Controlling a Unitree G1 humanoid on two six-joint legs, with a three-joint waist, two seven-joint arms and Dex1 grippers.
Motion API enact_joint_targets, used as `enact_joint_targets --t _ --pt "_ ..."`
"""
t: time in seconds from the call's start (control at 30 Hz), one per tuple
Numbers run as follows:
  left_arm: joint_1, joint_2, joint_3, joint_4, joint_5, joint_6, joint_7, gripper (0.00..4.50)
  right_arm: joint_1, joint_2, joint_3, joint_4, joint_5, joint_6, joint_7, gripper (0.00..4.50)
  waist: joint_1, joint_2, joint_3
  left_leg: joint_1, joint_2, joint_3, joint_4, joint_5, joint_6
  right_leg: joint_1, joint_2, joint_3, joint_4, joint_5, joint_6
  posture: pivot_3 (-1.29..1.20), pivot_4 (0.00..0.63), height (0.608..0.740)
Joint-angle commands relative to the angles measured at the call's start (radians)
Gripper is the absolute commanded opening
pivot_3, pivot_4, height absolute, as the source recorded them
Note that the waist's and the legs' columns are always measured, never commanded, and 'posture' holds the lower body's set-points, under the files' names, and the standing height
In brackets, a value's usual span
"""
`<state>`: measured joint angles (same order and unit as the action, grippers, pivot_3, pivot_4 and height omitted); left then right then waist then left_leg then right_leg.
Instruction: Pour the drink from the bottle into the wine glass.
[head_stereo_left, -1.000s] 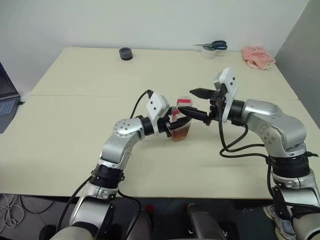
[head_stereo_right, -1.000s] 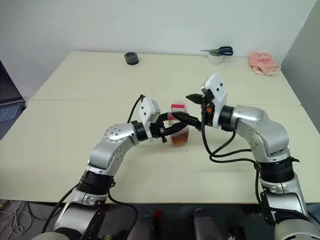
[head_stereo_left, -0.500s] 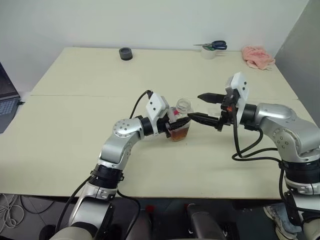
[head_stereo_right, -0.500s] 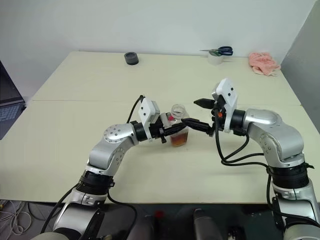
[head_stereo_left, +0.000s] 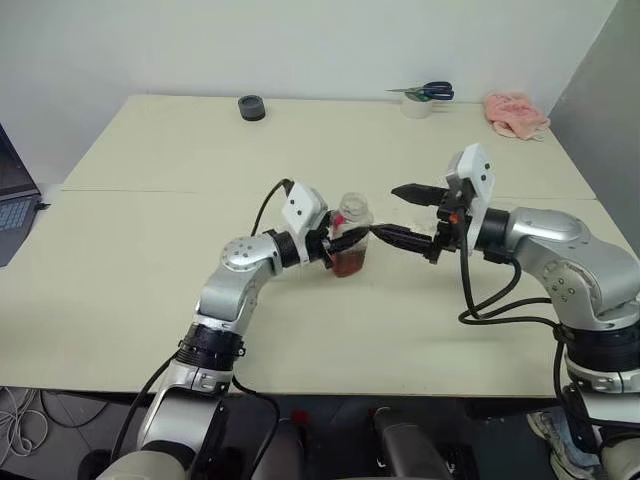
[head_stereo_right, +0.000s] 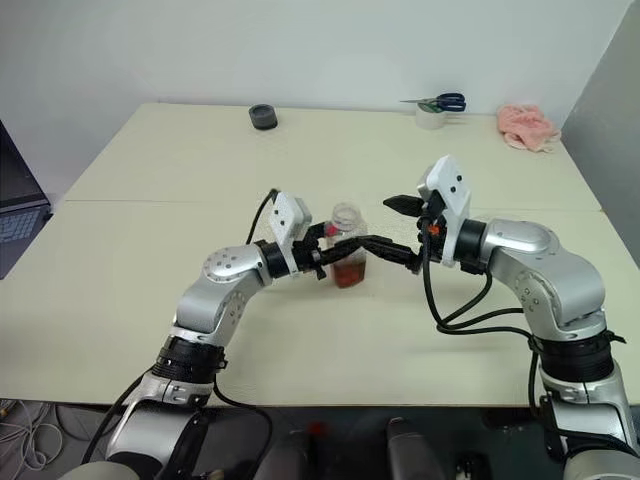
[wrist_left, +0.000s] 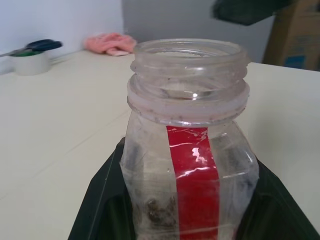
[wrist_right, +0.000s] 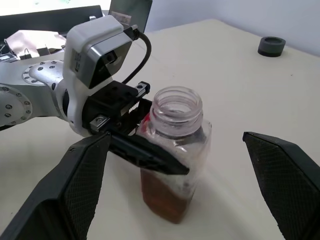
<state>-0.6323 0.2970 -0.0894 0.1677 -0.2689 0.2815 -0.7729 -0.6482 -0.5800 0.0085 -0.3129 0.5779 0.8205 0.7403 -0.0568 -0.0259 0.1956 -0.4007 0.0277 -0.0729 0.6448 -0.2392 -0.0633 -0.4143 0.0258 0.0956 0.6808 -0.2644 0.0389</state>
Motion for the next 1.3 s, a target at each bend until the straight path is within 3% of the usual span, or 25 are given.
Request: enact_joint_targets --t 0.03,0.27,0.47,0.83,1.03,1.3 --pt "-0.069 0.039 0.093 0.098 0.023 -0.067 0.076 1.8 -0.032 -0.001 -0.037 -0.056 0.03 0.01 -0.017 4.5 0.0 0.0 0.0 0.0 0.0 0.0 0.0 0.0 0.0 0.0 0.0 0.0 0.0 0.0 0.0 0.0 0.15 0.74" --pt "-0.139 0.163 0.222 0.283 0.023 -0.145 0.143 1.8 -0.029 -0.003 -0.005 -0.138 0.091 0.062 -0.006 4.5 -0.006 0.0 0.0 0.0 0.002 -0.001 -0.001 0.0 0.0 -0.001 0.002 0.0 0.0 0.0 -0.001 0.0 0.15 0.74" --pt "-0.085 0.233 0.301 0.259 0.005 -0.138 0.174 1.8 -0.045 0.046 0.051 -0.131 0.088 0.059 -0.021 4.5 0.002 0.0 0.0 -0.002 0.0 -0.001 -0.001 0.0 0.0 -0.001 -0.002 -0.002 -0.001 0.002 -0.004 0.0 0.15 0.74" --pt "0.169 0.28 0.448 -0.069 -0.068 0.001 0.27 1.8 -0.09 0.126 0.15 -0.068 0.081 0.028 0.055 4.5 0.0 0.0 0.0 -0.002 0.0 -0.003 -0.001 0.0 0.0 -0.001 -0.002 -0.005 0.0 0.003 -0.005 0.0 0.15 0.74" --pt "0.158 0.268 0.485 -0.007 -0.071 -0.005 0.318 1.8 -0.125 0.154 0.18 -0.014 0.065 0.001 0.095 4.5 0.003 0.0 0.0 -0.001 0.0 -0.004 0.0 0.0 0.0 0.0 -0.002 -0.006 0.0 0.002 -0.004 0.0 0.15 0.74" --pt "0.124 0.253 0.499 0.086 -0.079 -0.07 0.337 1.8 -0.186 0.256 0.164 0.088 -0.005 -0.051 -0.007 4.5 0.001 -0.001 0.0 -0.001 0.001 -0.004 -0.001 0.0 0.0 0.0 -0.002 -0.006 0.0 0.003 -0.005 0.0 0.15 0.74"
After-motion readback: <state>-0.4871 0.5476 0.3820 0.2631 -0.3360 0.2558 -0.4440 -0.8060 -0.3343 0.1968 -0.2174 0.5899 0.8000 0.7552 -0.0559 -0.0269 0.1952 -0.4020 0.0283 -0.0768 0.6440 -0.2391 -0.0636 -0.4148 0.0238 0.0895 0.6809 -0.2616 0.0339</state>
